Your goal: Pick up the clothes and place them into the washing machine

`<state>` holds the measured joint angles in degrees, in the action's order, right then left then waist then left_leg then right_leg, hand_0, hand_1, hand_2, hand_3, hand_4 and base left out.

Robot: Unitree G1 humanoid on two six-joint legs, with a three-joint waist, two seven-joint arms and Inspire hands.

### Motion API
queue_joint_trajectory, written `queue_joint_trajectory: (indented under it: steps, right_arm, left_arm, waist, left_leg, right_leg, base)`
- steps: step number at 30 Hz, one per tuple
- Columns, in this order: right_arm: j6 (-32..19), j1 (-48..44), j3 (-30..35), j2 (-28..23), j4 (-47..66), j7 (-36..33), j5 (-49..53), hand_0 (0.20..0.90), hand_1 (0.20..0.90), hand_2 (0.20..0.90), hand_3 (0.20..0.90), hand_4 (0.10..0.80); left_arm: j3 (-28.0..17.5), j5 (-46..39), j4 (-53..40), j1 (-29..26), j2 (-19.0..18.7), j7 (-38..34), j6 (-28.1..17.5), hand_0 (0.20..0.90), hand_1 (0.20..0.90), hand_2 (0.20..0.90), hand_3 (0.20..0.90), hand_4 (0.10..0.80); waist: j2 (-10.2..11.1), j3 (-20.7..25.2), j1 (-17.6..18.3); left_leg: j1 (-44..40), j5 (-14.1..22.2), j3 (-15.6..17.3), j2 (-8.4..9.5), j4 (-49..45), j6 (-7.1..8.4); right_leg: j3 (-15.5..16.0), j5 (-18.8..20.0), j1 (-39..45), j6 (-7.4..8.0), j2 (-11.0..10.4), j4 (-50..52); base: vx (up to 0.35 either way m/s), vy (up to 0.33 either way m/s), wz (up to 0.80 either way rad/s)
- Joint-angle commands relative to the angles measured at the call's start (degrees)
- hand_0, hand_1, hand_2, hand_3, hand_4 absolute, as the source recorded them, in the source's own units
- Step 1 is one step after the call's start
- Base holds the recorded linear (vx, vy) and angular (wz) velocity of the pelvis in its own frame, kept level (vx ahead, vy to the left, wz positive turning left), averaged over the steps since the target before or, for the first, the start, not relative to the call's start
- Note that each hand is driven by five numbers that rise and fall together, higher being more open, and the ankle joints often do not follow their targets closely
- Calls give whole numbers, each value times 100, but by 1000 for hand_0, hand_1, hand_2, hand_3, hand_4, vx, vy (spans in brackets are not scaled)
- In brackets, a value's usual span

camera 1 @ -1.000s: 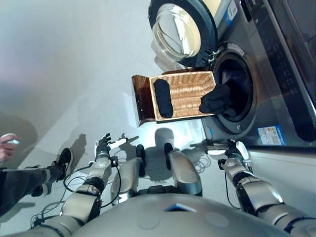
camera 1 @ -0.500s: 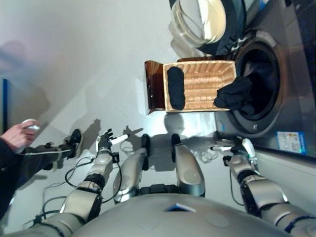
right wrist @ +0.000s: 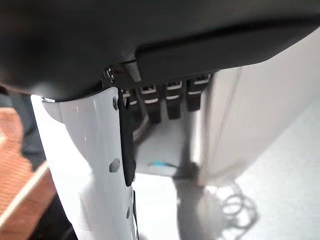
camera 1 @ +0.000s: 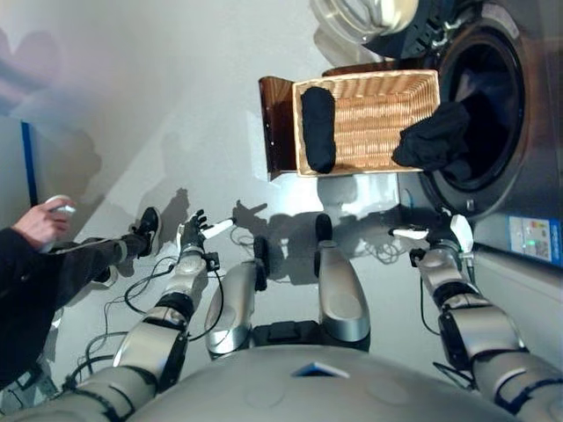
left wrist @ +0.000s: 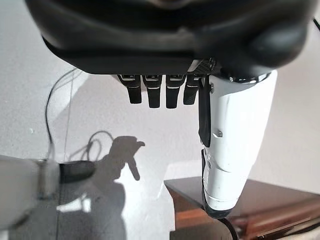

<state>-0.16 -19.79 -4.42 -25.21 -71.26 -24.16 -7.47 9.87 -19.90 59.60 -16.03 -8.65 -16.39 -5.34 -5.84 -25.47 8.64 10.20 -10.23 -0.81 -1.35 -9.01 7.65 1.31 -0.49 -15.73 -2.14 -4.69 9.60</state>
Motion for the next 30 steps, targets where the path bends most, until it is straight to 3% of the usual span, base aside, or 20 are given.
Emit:
queue_joint_trajectory:
  steps: [1,3,4,5,6,9,14,15,18,19,22,25,27,30]
  right_arm:
    - [-85,220,51,-370,-71,-430,70,900,900,900,900,800]
    - [-84,224,63,-370,-52,-428,90,900,900,900,900,800]
    - [-81,191,52,-343,-33,-421,93,900,900,900,900,800]
    - [-81,190,52,-343,-33,-422,93,900,900,900,900,800]
    - [-86,145,9,-288,6,-411,73,900,900,900,900,800]
    - [-91,138,-44,-244,30,-398,23,900,900,900,900,800]
    - [-125,98,-173,-151,-3,-390,20,900,900,900,900,800]
    - [-120,89,-183,-149,-29,-372,52,900,900,900,900,800]
    - [-104,140,-163,-209,-64,-331,70,900,900,900,900,800]
    - [-91,191,-165,-212,-98,-277,66,900,900,900,900,800]
    - [-74,151,-232,-204,-153,-212,40,900,900,900,900,800]
    - [-3,28,-416,-161,-266,-125,-149,900,900,900,900,800]
    - [8,-170,-548,-133,-254,-76,-202,900,900,900,900,800]
    - [26,-296,-654,-10,-273,-76,-293,900,900,900,900,800]
  left_arm:
    - [-184,157,-447,211,-123,-195,-177,900,900,900,900,800]
    - [-168,186,-465,210,-121,-191,-175,900,900,900,900,800]
    - [-200,163,-473,187,-140,-207,-189,900,900,900,900,800]
    - [-201,162,-472,186,-141,-207,-189,900,900,900,900,800]
    - [-262,165,-482,193,-187,-226,-199,900,900,900,900,800]
    - [-317,171,-440,228,-211,-239,-187,900,900,900,900,800]
    - [-272,-2,-608,241,-275,-245,-294,900,900,900,900,800]
    - [-249,2,-660,246,-321,-274,-295,900,900,900,900,800]
    - [-246,3,-618,240,-355,-263,-291,900,900,900,900,800]
    - [-289,-21,-598,284,-371,-243,-304,900,900,900,900,800]
    - [-311,-35,-620,357,-400,-230,-330,900,900,900,900,800]
    - [-335,-42,-546,456,-394,-239,-333,900,900,900,900,800]
    - [-262,29,-666,375,-472,-222,-403,900,900,900,900,800]
    - [-301,3,-650,379,-526,-254,-415,900,900,900,900,800]
  waist:
    - [37,169,54]
    - [27,171,26]
    - [45,145,-13]
    - [45,140,-13]
    - [32,141,-36]
    - [25,166,-52]
    - [113,164,-133]
    - [176,126,-194]
    - [288,132,-227]
    - [317,133,-292]
    - [240,121,-439]
    - [114,100,-575]
    - [89,58,-633]
    - [154,22,-751]
  left_leg:
    - [-129,366,215,-136,-379,-306]
    - [-134,404,156,-67,-489,-302]
    - [-104,497,-22,130,-635,-316]
    - [-108,503,-21,128,-639,-317]
    - [-162,715,-131,255,-277,-384]
    - [-342,839,35,188,1,-423]
    - [-79,613,127,112,-598,-402]
    - [-9,630,69,22,-169,-434]
    - [256,657,-72,-27,272,-437]
    - [516,493,-173,-94,459,-397]
    - [579,211,-274,-158,916,-351]
    - [536,206,-175,-151,1119,-402]
    - [605,312,71,-57,947,-462]
    - [643,412,282,-56,758,-509]
  right_leg:
    - [-206,439,185,491,154,-643]
    - [-227,418,171,485,177,-621]
    - [-272,422,133,482,196,-604]
    - [-273,419,137,482,198,-602]
    - [-371,455,103,522,274,-644]
    - [-451,432,90,548,345,-595]
    - [-516,307,101,468,401,-435]
    - [-495,274,118,517,381,-415]
    - [-493,212,92,611,209,-361]
    - [-579,168,165,658,179,-312]
    - [-775,85,228,686,292,-242]
    - [-1026,-72,142,704,392,-26]
    - [-1258,20,-38,792,285,-73]
    - [-1392,99,-69,845,240,-141]
  base:
    - [6,21,33]
    - [5,2,11]
    - [-6,0,-8]
    - [6,34,-15]
    - [19,36,-19]
    - [43,41,-33]
    - [24,20,-14]
    - [23,50,-9]
    - [69,77,1]
    - [192,161,23]
    - [124,118,15]
    - [83,253,-89]
    - [27,302,-96]
    - [12,120,-76]
